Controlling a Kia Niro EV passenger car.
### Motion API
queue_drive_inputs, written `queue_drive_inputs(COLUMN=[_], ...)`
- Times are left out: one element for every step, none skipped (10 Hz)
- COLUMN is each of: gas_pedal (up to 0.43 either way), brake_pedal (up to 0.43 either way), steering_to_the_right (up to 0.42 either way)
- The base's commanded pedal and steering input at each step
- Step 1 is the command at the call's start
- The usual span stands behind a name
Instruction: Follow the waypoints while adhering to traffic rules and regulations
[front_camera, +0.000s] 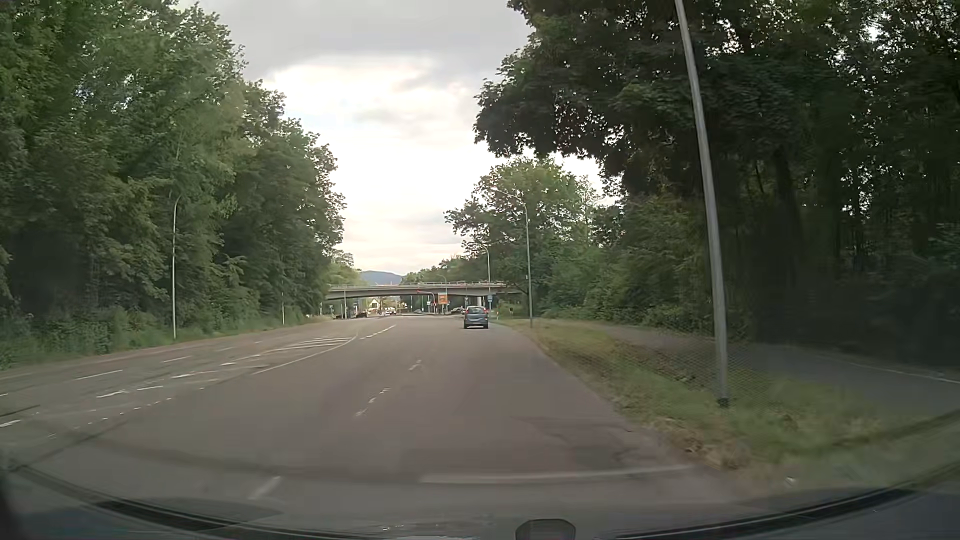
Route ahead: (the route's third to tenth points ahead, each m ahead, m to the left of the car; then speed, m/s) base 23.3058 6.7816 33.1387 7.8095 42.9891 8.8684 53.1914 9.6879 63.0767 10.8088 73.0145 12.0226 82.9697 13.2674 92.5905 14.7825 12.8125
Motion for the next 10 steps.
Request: queue_drive_inputs(gas_pedal=[0.067, 0.067, 0.067, 0.067, 0.067, 0.067, 0.067, 0.067, 0.067, 0.067], brake_pedal=[0.000, 0.000, 0.000, 0.000, 0.000, 0.000, 0.000, 0.000, 0.000, 0.000], steering_to_the_right=[-0.001, -0.001, -0.002, -0.002, -0.002, -0.004, -0.004, -0.004, -0.004, -0.004])
